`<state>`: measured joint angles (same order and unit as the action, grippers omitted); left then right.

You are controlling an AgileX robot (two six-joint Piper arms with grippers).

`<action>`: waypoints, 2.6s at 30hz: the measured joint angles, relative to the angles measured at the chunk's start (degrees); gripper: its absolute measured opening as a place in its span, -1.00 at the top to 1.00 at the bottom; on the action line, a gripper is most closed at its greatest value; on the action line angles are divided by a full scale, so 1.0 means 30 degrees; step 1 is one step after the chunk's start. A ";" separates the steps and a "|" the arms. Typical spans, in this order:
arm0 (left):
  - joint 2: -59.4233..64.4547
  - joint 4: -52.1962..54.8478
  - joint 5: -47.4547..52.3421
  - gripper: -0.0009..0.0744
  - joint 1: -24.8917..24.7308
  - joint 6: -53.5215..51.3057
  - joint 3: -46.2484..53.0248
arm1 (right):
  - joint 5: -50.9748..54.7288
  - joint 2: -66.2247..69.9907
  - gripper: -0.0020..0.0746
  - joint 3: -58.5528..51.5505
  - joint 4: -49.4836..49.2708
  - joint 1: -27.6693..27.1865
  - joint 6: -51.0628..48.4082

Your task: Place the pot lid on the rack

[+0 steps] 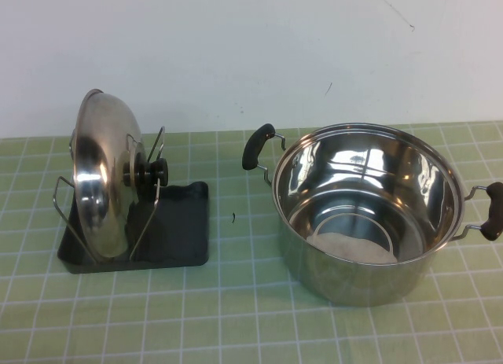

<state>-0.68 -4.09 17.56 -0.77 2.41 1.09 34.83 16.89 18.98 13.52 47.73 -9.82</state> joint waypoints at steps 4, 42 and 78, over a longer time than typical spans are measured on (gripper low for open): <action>0.0000 0.0030 0.0000 0.98 0.0000 -0.0028 0.0000 | 0.0000 0.0000 0.95 0.0000 0.0000 0.0000 0.0000; 0.0000 0.0073 0.0040 0.98 0.0000 -0.0303 0.0000 | -0.3307 -0.1920 0.95 -0.2562 -0.1599 -0.3792 -0.0707; 0.0000 0.0073 0.0040 0.98 0.0000 -0.0415 0.0000 | -0.5408 -0.5887 0.95 -0.6855 -0.2364 -1.7315 -0.1502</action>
<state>-0.68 -3.87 17.68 -0.77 1.16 1.09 18.61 -0.77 -1.58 6.42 -4.21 -14.33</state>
